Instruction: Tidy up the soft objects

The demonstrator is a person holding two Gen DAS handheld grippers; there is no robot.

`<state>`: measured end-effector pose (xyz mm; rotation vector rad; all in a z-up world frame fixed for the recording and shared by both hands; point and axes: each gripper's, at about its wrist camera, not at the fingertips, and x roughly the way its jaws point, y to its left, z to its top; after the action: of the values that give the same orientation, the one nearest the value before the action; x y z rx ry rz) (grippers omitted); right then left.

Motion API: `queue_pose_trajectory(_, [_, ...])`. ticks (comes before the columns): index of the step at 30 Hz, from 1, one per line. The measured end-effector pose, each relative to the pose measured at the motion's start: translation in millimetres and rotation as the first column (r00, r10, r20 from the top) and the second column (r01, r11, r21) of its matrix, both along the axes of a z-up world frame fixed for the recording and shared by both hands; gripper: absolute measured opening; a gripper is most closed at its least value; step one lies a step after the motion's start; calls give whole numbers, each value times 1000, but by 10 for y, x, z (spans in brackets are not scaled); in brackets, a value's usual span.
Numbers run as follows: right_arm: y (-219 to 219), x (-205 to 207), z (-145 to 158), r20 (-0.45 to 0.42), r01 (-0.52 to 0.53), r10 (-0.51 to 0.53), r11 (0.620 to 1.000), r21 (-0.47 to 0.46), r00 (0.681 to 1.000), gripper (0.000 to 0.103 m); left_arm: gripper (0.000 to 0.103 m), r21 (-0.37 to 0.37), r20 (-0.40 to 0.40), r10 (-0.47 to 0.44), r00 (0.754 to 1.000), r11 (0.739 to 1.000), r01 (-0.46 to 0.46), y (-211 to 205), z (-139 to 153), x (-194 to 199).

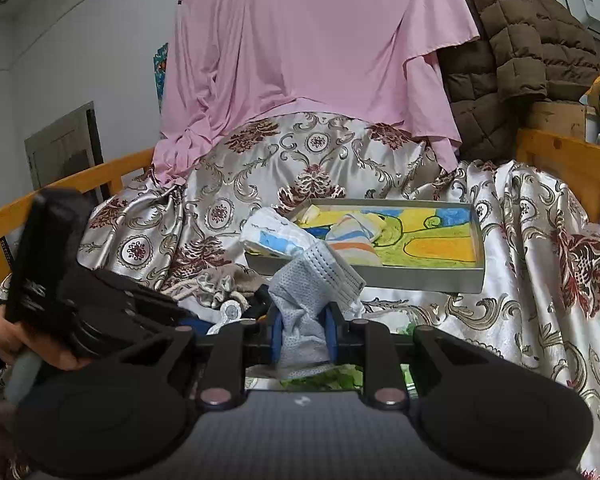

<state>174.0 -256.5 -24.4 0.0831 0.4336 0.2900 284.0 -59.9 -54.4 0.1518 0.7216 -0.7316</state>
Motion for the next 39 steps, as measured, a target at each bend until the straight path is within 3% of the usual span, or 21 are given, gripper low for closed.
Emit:
queue_pose_trajectory(7, [-4,4,-12,-3,4,-4,1000,4,1000,24,14,-22,32,-14,999,1000,14,4,89,-64])
queue_pose_trajectory(12, [-28,-10,-13,10,14,-14,1000,11,1000,24,14,-154,29,64,998,986,-58,158,254,-7])
queue_pose_trajectory(17, [-63,-21,-5,21,27,-28,999,24,999,24,14,-306,-28,128,991,943,-131,316,362,120])
queue_pose_trajectory(21, [-88,-10,-1,23,37,-38,999,37,999,24,14,-309,22,191,981,935,-175,289,424,188])
queue_pose_trajectory(24, [-84,-1,13,27,43,-44,998,44,999,24,14,-286,99,190,977,946,-155,190,482,217])
queue_pose_trajectory(27, [-70,29,67,36,50,-52,997,53,998,24,14,-306,109,189,976,940,-148,112,507,361])
queue_pose_trajectory(30, [-56,144,160,56,51,-54,998,43,997,24,14,-346,100,213,972,923,-166,51,548,611])
queue_pose_trajectory(32, [-47,301,231,70,56,-57,998,22,996,24,14,-391,77,245,966,899,-197,47,557,806])
queue_pose_trajectory(39, [36,1161,348,66,66,-62,997,-51,996,24,14,-461,-11,334,942,835,-302,140,435,1506])
